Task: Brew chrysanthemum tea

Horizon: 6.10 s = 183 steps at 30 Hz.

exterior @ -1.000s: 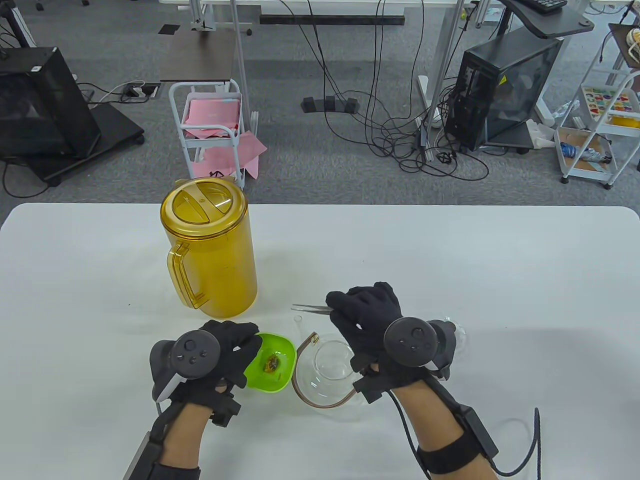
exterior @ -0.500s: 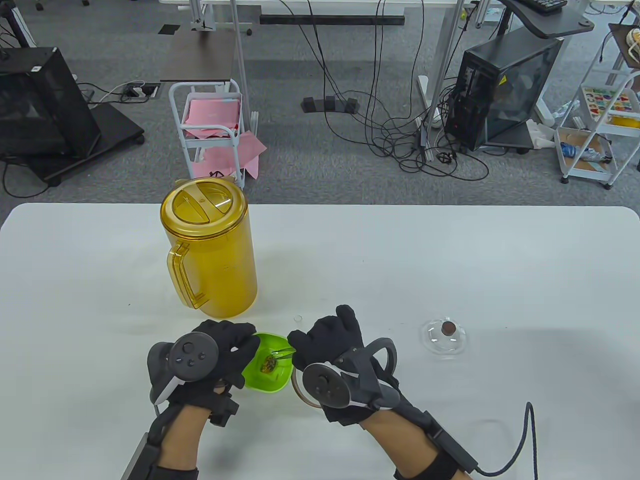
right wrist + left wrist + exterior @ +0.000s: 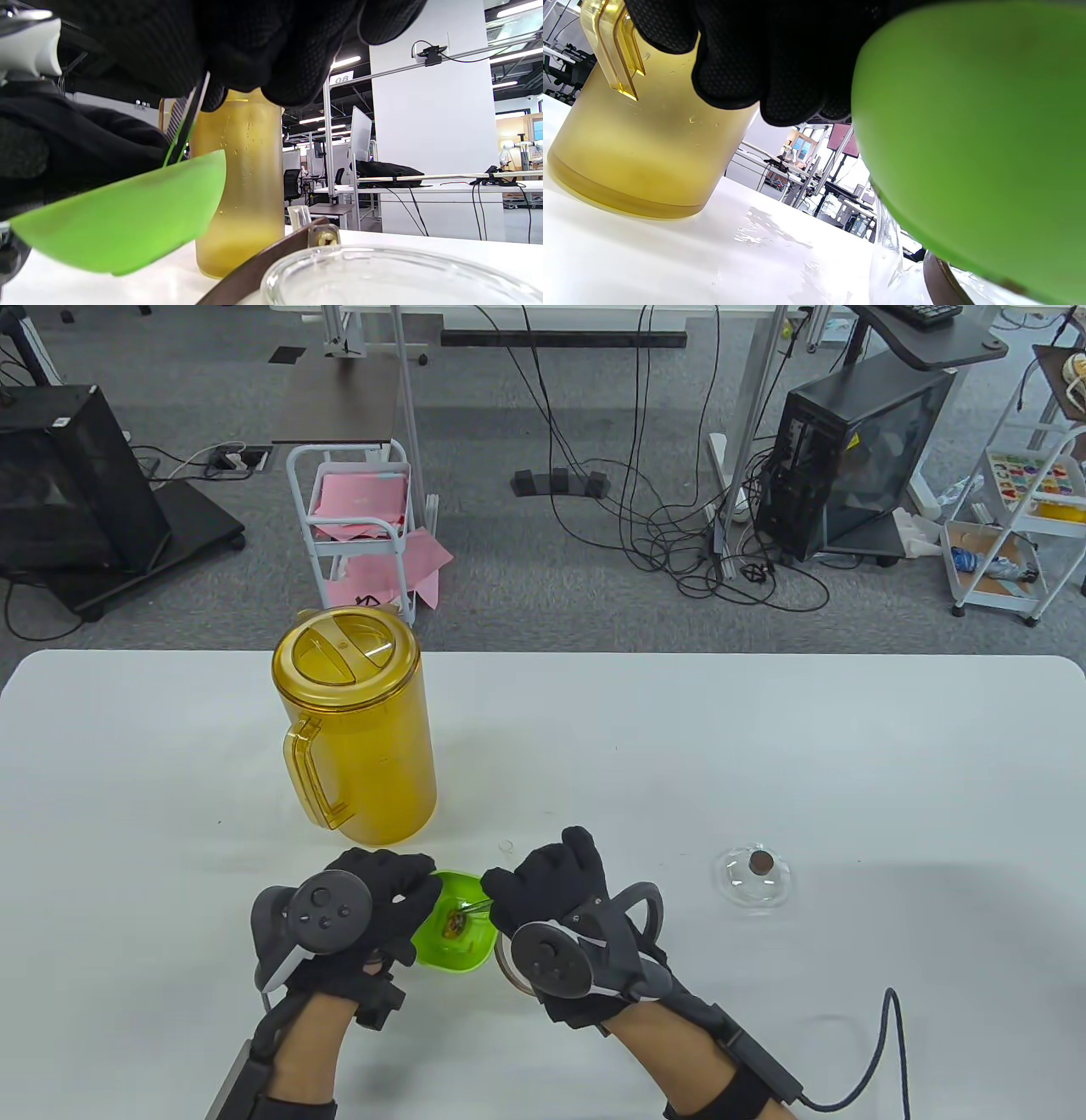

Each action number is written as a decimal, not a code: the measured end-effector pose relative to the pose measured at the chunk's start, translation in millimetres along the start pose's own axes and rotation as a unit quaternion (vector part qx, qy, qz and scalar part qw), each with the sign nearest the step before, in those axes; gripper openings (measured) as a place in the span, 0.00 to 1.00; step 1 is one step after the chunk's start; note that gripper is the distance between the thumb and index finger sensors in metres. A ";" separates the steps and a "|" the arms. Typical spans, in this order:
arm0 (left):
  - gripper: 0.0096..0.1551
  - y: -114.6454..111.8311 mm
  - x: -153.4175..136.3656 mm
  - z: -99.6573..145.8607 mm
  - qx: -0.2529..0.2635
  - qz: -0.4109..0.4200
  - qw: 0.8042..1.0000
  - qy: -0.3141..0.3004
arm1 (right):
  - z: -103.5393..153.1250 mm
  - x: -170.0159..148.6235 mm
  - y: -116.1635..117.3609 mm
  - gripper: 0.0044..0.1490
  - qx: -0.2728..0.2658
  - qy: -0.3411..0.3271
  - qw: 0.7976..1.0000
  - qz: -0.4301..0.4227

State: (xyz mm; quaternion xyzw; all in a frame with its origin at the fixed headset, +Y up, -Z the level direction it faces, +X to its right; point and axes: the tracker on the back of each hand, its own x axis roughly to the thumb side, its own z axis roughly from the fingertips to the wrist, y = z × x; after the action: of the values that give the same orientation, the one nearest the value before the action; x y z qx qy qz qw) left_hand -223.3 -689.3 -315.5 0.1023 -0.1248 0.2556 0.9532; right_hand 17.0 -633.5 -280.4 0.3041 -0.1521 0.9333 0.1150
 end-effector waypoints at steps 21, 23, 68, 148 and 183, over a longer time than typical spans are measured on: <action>0.21 0.2 -2.4 -1.8 -0.008 -0.001 1.000 0.015 | 13.7 -85.4 -53.1 0.23 0.099 0.143 0.985 -0.024; 0.21 0.3 -2.9 -1.8 -0.009 0.001 1.000 0.016 | 11.1 -84.5 -47.7 0.23 0.114 0.144 0.983 -0.019; 0.21 9.9 -9.9 -1.2 0.015 0.021 0.999 0.021 | -57.2 -184.0 93.5 0.28 0.222 0.421 0.878 0.052; 0.50 -26.1 -43.8 -4.8 -0.119 0.044 0.991 0.040 | 47.6 -160.0 26.0 0.47 -0.024 0.199 0.976 -0.081; 0.46 69.0 -42.9 -51.9 0.247 0.083 0.949 0.177 | 44.4 -156.3 33.5 0.47 -0.008 0.197 0.977 -0.083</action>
State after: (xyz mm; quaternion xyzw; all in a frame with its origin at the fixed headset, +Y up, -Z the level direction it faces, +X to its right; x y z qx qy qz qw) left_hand -285.1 -637.1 -368.2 0.2767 0.1046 0.3702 0.8806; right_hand 153.6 -699.4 -347.7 0.1248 -0.1082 0.9608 0.2227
